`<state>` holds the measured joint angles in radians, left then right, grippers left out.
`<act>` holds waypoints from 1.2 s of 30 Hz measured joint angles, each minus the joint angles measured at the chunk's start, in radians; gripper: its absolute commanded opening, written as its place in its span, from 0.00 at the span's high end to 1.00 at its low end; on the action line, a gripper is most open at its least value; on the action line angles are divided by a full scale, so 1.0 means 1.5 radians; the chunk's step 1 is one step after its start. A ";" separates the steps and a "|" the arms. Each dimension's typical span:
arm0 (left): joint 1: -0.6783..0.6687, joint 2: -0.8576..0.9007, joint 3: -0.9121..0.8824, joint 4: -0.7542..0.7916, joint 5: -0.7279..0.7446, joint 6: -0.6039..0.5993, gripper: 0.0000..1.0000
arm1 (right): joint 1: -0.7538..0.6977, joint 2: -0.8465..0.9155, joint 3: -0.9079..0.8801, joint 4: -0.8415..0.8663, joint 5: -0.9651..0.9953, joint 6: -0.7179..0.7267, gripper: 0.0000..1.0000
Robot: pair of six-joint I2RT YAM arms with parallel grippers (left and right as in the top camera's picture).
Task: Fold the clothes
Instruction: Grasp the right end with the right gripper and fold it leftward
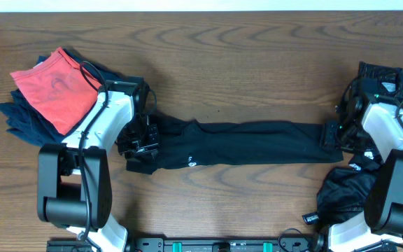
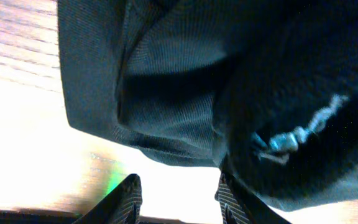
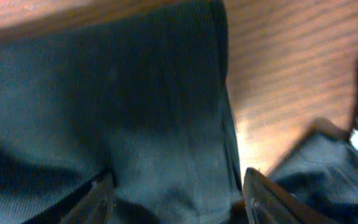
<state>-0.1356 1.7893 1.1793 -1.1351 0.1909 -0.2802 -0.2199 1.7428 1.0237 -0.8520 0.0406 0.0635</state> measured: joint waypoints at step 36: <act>0.000 -0.152 0.001 0.005 -0.005 0.005 0.47 | 0.296 -0.017 0.115 -0.107 -0.034 -0.003 0.90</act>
<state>-0.1356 1.5612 1.1801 -1.1275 0.1829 -0.2729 0.2241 1.7172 1.1965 -1.0126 -0.0109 0.0597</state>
